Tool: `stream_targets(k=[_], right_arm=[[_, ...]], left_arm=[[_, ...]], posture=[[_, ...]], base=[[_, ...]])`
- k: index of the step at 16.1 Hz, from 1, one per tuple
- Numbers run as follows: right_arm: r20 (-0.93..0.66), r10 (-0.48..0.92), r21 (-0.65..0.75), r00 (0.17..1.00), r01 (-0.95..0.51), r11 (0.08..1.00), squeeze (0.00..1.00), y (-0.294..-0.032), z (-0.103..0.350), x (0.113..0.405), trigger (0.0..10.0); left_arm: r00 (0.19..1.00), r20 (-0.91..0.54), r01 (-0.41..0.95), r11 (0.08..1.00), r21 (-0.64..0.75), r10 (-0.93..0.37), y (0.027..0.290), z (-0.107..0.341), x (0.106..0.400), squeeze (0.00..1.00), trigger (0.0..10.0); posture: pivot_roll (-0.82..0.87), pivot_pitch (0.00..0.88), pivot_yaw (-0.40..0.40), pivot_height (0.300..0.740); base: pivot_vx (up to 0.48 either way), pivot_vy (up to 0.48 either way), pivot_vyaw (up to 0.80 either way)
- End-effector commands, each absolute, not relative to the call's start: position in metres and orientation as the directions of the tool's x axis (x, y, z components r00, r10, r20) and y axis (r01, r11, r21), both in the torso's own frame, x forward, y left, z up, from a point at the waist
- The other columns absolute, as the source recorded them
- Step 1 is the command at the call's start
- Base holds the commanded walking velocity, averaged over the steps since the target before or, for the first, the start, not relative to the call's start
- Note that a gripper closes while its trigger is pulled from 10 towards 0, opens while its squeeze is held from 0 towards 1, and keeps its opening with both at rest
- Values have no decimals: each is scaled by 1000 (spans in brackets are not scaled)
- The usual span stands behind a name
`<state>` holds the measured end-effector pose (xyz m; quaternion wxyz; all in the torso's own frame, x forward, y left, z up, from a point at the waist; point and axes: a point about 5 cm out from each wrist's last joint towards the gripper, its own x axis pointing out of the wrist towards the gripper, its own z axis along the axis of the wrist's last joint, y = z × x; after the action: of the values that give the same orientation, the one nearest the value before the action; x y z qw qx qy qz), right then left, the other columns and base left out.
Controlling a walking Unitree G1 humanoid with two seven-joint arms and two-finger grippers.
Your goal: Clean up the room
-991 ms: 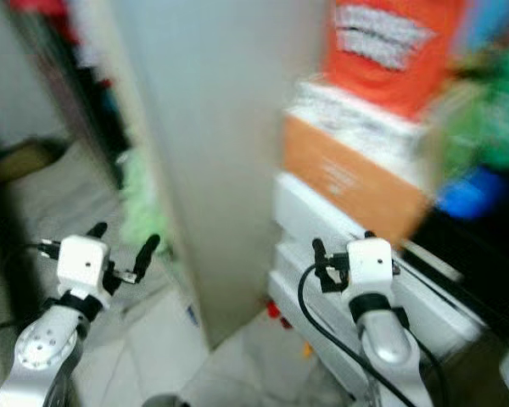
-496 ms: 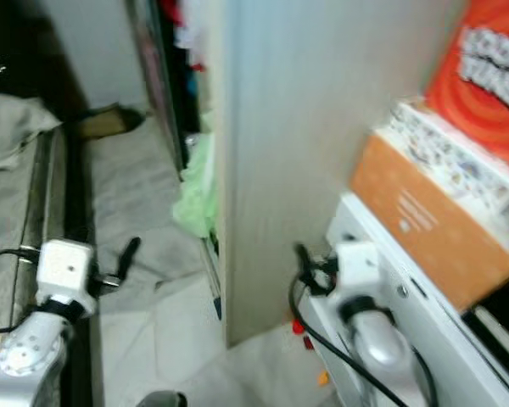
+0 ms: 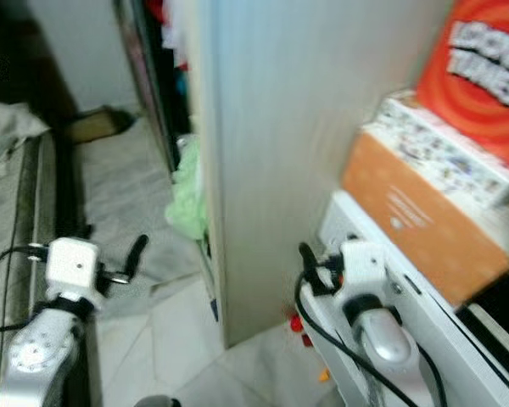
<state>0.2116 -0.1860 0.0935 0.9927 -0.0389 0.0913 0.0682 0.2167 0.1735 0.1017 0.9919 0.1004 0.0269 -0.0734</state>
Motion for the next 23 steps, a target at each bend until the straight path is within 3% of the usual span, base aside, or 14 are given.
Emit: stream_targets(k=[1,9,13,18,20,23], right_arm=[[-177,135,-57,975,-147,987,0,-185,96,214,10000],[-138,75,-30,988,-80,996,0,-193,106,227,10000],[-118,84,-18,989,-87,996,0,-190,107,248,10000],[-114,145,-25,983,-149,988,0,-186,110,261,10000],[-153,168,-33,974,-175,984,0,-187,104,260,10000],[-362,339,56,868,-343,938,0,-187,77,236,10000]], left_arm=[[989,-77,137,968,209,-124,177,101,216,0,10000],[986,-48,163,968,192,-157,170,105,235,0,10000],[994,2,106,973,205,-108,178,115,251,0,10000],[998,23,61,981,185,-67,180,116,255,0,10000],[996,21,79,979,188,-85,179,115,255,0,10000],[996,14,89,979,185,-93,177,111,254,0,10000]], posture=[[-47,0,-74,740],[-71,0,-57,740],[-39,0,-77,740],[-23,0,-86,740],[-35,0,-82,740],[-43,0,-81,740]], base=[[-244,0,0],[0,0,0],[0,0,0],[0,0,728],[0,0,800],[0,0,800]])
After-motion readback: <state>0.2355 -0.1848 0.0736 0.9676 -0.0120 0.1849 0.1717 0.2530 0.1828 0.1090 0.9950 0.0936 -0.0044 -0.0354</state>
